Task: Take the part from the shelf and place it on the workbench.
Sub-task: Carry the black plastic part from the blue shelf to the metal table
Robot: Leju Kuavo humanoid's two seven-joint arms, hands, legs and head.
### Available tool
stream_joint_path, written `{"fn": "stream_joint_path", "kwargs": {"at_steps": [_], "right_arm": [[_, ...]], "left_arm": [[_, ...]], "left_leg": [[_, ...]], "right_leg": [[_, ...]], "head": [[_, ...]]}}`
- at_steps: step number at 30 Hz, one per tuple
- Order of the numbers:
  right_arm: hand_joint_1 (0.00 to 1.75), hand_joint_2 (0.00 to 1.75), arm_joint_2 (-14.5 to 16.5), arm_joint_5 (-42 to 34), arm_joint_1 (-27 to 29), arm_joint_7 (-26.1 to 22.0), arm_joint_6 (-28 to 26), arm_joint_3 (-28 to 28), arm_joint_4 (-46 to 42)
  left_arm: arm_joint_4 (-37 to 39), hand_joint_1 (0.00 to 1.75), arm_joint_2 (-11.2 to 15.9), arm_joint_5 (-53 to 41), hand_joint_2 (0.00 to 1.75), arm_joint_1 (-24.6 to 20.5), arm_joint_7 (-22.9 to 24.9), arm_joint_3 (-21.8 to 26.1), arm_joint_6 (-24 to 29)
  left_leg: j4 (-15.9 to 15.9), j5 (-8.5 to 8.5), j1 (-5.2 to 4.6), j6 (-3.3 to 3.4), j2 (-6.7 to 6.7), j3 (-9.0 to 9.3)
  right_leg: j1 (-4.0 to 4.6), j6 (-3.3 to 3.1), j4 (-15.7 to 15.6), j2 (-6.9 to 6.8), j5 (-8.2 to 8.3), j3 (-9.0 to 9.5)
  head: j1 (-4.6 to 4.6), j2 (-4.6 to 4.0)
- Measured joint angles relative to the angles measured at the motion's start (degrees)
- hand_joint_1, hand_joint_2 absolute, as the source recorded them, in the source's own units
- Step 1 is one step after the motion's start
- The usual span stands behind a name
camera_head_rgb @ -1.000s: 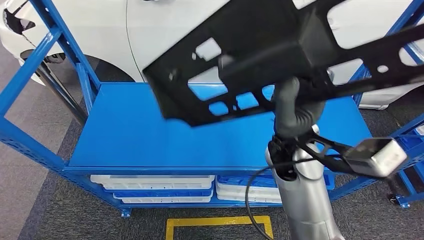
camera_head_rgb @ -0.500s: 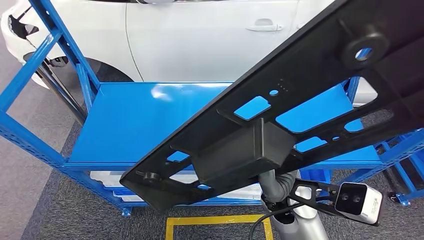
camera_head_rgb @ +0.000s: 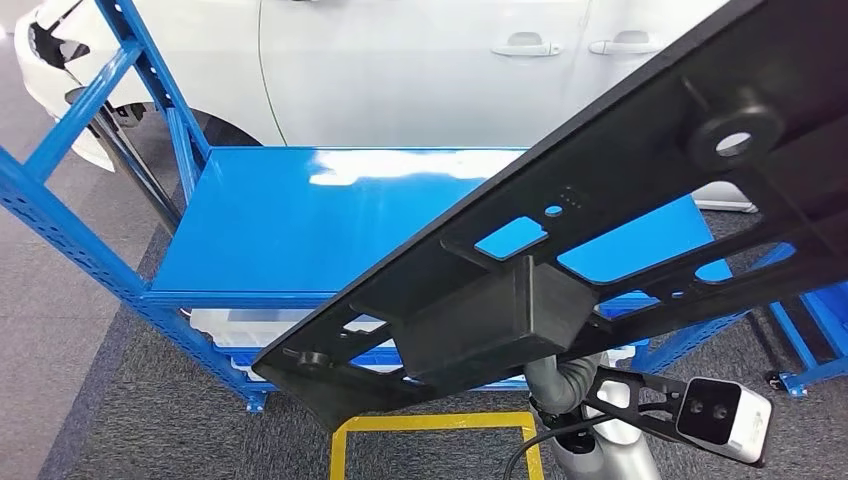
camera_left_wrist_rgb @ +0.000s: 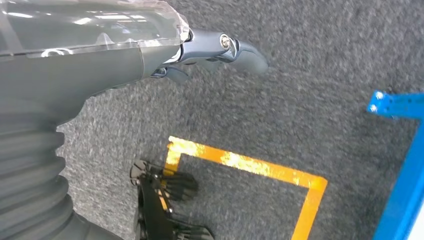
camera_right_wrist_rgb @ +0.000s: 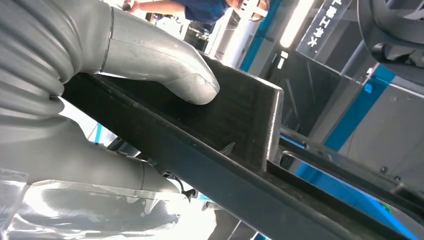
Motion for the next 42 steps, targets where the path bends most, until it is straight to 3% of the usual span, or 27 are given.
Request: {"fn": "stream_joint_path", "kwargs": {"at_steps": [1, 2, 4, 5, 6, 8, 10, 12, 13, 15, 16, 18, 20, 21, 23, 25, 27, 28, 30, 31, 32, 35, 36, 37, 39, 40, 42], "right_arm": [[1.75, 1.75, 0.0, 0.0, 0.0, 0.0, 0.0, -0.1, 0.0], [1.75, 1.75, 0.0, 0.0, 0.0, 0.0, 0.0, -0.3, 0.0], [1.75, 1.75, -0.1, 0.0, 0.1, 0.0, 0.0, -0.4, -0.1], [1.75, 1.75, -0.1, 0.0, 0.1, 0.0, -0.1, -0.5, -0.1], [1.75, 1.75, -0.1, 0.0, 0.1, 0.0, -0.3, -0.6, -0.1], [1.75, 1.75, -0.1, 0.0, 0.2, 0.0, -1.1, -0.8, -0.1], [1.75, 1.75, -0.1, 0.2, 0.2, 0.0, -2.2, -1.2, -0.5], [1.75, 1.75, 0.0, 0.8, 0.2, 0.0, -2.9, -1.6, -1.5], [1.75, 1.75, 0.2, 1.0, 0.2, -0.1, -3.0, -1.9, -2.0], [1.75, 1.75, 0.3, 0.7, 0.5, -0.1, -2.4, -2.3, -2.6], [1.75, 1.75, 0.3, 0.4, 0.6, -0.1, -1.6, -2.4, -2.7], [1.75, 1.75, 0.4, 0.0, 0.8, -0.1, 0.8, -2.5, -2.8], [1.75, 1.75, 0.5, -0.1, 0.9, -0.1, 3.2, -2.9, -2.9], [1.75, 1.75, 0.5, -0.1, 1.0, -0.1, 4.1, -3.2, -2.9], [1.75, 1.75, 0.7, 0.0, 1.1, -0.1, 5.1, -3.7, -2.9], [1.75, 1.75, 0.8, 0.0, 1.2, -0.1, 5.7, -4.2, -2.9], [1.75, 1.75, 0.9, 0.0, 1.2, -0.1, 6.4, -4.7, -2.9], [1.75, 1.75, 0.9, 0.0, 1.2, -0.1, 6.7, -4.9, -2.9], [1.75, 1.75, 0.9, 0.0, 1.3, -0.1, 7.0, -5.2, -2.9], [1.75, 1.75, 0.9, 0.0, 1.4, -0.1, 7.0, -5.4, -2.9], [1.75, 1.75, 0.9, 0.0, 1.6, -0.1, 7.0, -5.6, -2.9], [1.75, 1.75, 0.8, 0.7, 2.7, -0.1, 7.4, -6.5, -2.9], [1.75, 1.75, 0.8, 1.0, 3.3, -0.1, 7.7, -6.8, -2.9], [1.75, 1.75, 0.8, 1.3, 3.9, -0.1, 8.1, -7.2, -3.0], [1.75, 1.75, 0.8, 1.6, 4.8, -0.1, 9.1, -8.0, -3.3], [1.75, 1.75, 0.8, 1.7, 5.2, -0.1, 9.6, -8.5, -3.5], [1.75, 1.75, 0.8, 1.9, 5.8, -0.1, 10.5, -9.5, -3.9]], "left_arm": [[0.0, 0.0, 0.0, 0.0, 1.75, 0.0, 0.0, 0.0, 0.0], [0.0, 0.0, 0.0, 0.0, 1.75, -0.1, 0.1, 0.0, 0.0], [0.0, 0.0, 0.0, 0.0, 1.75, -0.1, 0.1, 0.0, 0.0], [0.0, 0.0, 0.0, 0.0, 1.75, -0.1, 0.1, 0.0, 0.0], [0.0, 0.0, 0.0, 0.1, 1.75, -0.1, 0.1, 0.0, 0.1], [0.0, 0.0, 0.0, 0.4, 1.75, -0.1, 0.2, 0.2, 0.1], [0.0, 0.0, 0.0, 0.6, 1.75, -0.1, 0.5, 0.4, -0.1], [0.0, 0.0, 0.0, 0.4, 1.75, -0.1, 0.9, 0.5, -0.4], [0.0, 0.0, 0.0, 0.3, 1.75, -0.1, 1.1, 0.5, -0.6], [0.0, 0.0, -0.1, -0.1, 1.75, -0.1, 1.6, 0.5, -0.8], [0.0, 0.0, -0.1, -0.2, 1.75, 0.0, 1.9, 0.5, -0.8], [0.0, 0.0, -0.1, -0.4, 1.75, 0.1, 2.5, 0.5, -0.8], [0.0, 0.0, -0.2, -0.4, 1.75, 0.2, 3.0, 0.5, -0.8], [0.0, 0.0, -0.2, -0.4, 1.75, 0.2, 3.2, 0.5, -0.8], [0.0, 0.0, -0.3, -0.4, 1.75, 0.2, 3.4, 0.5, -0.7], [0.0, 0.0, -0.4, -0.3, 1.75, 0.2, 3.7, 0.5, -0.6], [0.0, 0.0, -0.5, -0.2, 1.75, 0.0, 3.8, 0.5, -0.5], [0.0, 0.0, -0.6, -0.1, 1.75, 0.0, 3.9, 0.6, -0.4], [0.0, 0.0, -1.0, 0.0, 1.75, 0.1, 3.9, 0.6, -0.3], [0.0, 0.0, -1.1, 0.0, 1.75, 0.2, 4.0, 0.6, -0.2], [0.0, 0.0, -1.3, 0.0, 1.75, 0.3, 4.1, 0.6, -0.2], [0.1, 0.0, -1.9, -0.3, 1.75, 0.4, 4.3, 0.6, -0.1], [0.1, 0.0, -2.1, -0.5, 1.75, 0.4, 4.4, 0.6, -0.1], [0.1, 0.0, -2.3, -0.6, 1.75, 0.5, 4.4, 0.6, -0.1], [0.1, 0.0, -2.8, -1.0, 1.75, 0.6, 4.5, 0.6, -0.2], [0.1, 0.0, -3.0, -1.1, 1.75, 0.6, 4.6, 0.6, -0.2], [0.1, 0.0, -3.5, -1.4, 1.75, 0.6, 4.6, 0.6, -0.3]], "left_leg": [[-0.2, 0.74, 0.09, 0.41, 0.16, -0.47], [-0.4, 1.55, 0.24, 0.76, 0.33, -1.12], [-0.4, 2.97, 0.25, 1.13, 0.53, -2.78], [-0.4, 3.64, 0.23, 1.11, 0.59, -3.74], [-0.3, 4.3, 0.2, 1.07, 0.65, -4.68], [-0.2, 5.52, 0.2, 0.9, 0.74, -6.48], [0.1, 6.56, 0.15, 0.56, 0.74, -7.89], [0.3, 7.52, 0.06, -0.01, 0.7, -8.61], [0.3, 8.02, 0.07, -0.36, 0.69, -8.73], [-0.1, 8.94, 0.18, -1.07, 0.65, -8.87], [0.3, 8.4, 0.21, -1.35, 0.59, -9.2], [4.0, 4.08, 0.28, -1.71, 0.47, -10.61], [11.4, -1.57, 0.3, -1.97, 0.46, -12.37], [14.7, -2.74, 0.3, -2.06, 0.47, -12.75], [16.6, -1.34, 0.3, -2.04, 0.47, -11.3], [10.9, 0.9, 0.28, -1.7, 0.45, -5.96], [2.8, -0.01, 0.04, -1.21, 0.38, 0.05], [0.3, -0.78, -0.15, -0.95, 0.34, 1.6], [-1.0, -0.55, -0.33, -0.35, 0.41, 1.48], [-1.1, 0.04, -0.28, 0.04, 0.53, 0.99], [-1.2, 0.73, -0.18, 0.47, 0.68, 0.37], [-1.2, 2.91, -0.09, 1.19, 0.89, -2.1], [-1.2, 3.61, -0.11, 1.18, 0.9, -3.02], [-1.1, 4.3, -0.12, 1.12, 0.9, -3.98], [-0.8, 5.55, -0.09, 0.89, 0.92, -5.96], [-0.6, 6.11, -0.07, 0.71, 0.92, -6.81], [-0.1, 7.02, -0.17, 0.23, 0.88, -7.96]], "right_leg": [[-0.09, 0.28, 0.6, 0.1, -1.02, -0.44], [-0.16, 0.54, 2.4, 0.18, -3.14, -1.15], [-0.4, 0.89, 9.0, 0.21, -9.42, -3.05], [-0.47, 1.06, 12.8, 0.2, -11.7, -3.71], [-0.51, 1.17, 15.5, 0.2, -12.72, -3.79], [-0.53, 1.2, 15.5, 0.19, -11.14, -1.18], [-0.46, 0.87, 8.3, 0.16, -9.05, 5.07], [-0.17, 0.23, 0.6, 0.15, -9.6, 10.41], [0.03, -0.12, -1.4, 0.16, -10.1, 11.52], [0.07, -0.9, -2.0, 0.09, -9.38, 11.25], [-0.02, -1.37, -2.2, 0.02, -8.74, 10.82], [-0.22, -2.26, -2.5, -0.16, -7.23, 9.54], [0.0, -2.63, -2.4, -0.21, -5.87, 7.81], [0.12, -2.63, -2.2, -0.24, -5.21, 6.87], [0.3, -2.53, -1.8, -0.28, -3.98, 4.83], [0.4, -2.25, -1.1, -0.25, -2.91, 2.96], [0.53, -1.73, -0.6, -0.27, -1.99, 1.78], [0.52, -1.41, -0.5, -0.32, -1.5, 1.49], [0.43, -0.72, -0.5, -0.36, -0.58, 1.1], [0.3, -0.38, -0.3, -0.28, -0.94, 0.71], [0.2, -0.05, 0.8, -0.2, -2.4, 0.08], [-0.24, 0.72, 9.9, -0.09, -10.89, -2.75], [-0.35, 0.9, 13.4, -0.09, -12.59, -3.33], [-0.44, 1.02, 15.7, -0.09, -12.79, -3.29], [-0.53, 1.1, 14.9, -0.1, -10.09, -0.51], [-0.54, 1.0, 11.7, -0.11, -8.67, 2.43], [-0.33, 0.5, 2.9, -0.12, -8.76, 8.99]], "head": [[0.01, 0.0], [0.01, 0.0], [0.01, -0.01], [0.0, -0.01], [0.0, -0.01], [0.0, 0.0], [0.0, 0.01], [0.0, 0.01], [0.0, 0.01], [0.01, 0.0], [0.0, -0.01], [0.0, 0.0], [0.0, 0.0], [0.0, 0.0], [0.0, 0.0], [0.0, 0.0], [0.0, 0.0], [0.0, 0.0], [0.0, 0.0], [0.0, 0.0], [0.0, 0.01], [0.0, 0.01], [0.0, 0.01], [0.0, 0.01], [0.0, 0.0], [0.0, 0.0], [0.0, -0.01]]}}
